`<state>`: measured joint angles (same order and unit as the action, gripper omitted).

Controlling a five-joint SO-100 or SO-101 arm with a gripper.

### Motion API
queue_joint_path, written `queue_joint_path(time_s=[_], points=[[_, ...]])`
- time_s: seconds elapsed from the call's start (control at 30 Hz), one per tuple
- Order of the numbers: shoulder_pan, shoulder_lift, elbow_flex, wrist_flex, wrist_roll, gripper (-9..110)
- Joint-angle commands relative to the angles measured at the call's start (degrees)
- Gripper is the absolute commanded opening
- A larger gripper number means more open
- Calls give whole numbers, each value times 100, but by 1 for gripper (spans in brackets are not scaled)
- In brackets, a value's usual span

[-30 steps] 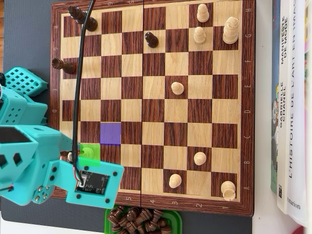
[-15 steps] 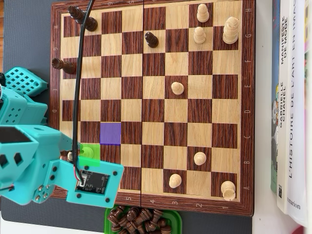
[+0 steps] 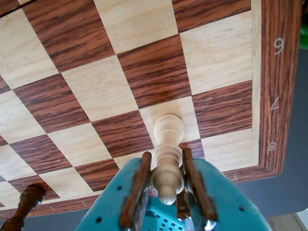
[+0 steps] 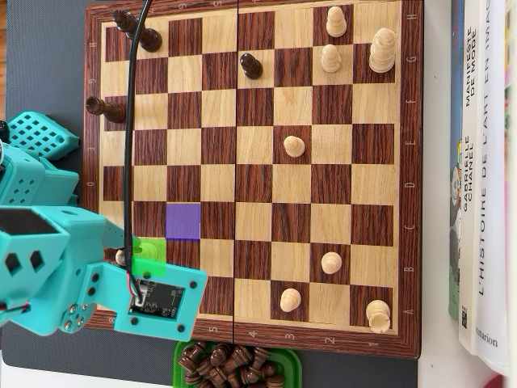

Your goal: Play chess

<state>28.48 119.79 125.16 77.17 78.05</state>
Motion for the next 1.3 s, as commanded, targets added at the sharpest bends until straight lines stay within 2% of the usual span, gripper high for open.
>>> queue_joint_path(time_s=[0.0, 0.77, 1.27], points=[[9, 70, -26, -53, -26, 4], [26, 132, -35, -9, -35, 14], [62, 141, -510, 35, -44, 14]])
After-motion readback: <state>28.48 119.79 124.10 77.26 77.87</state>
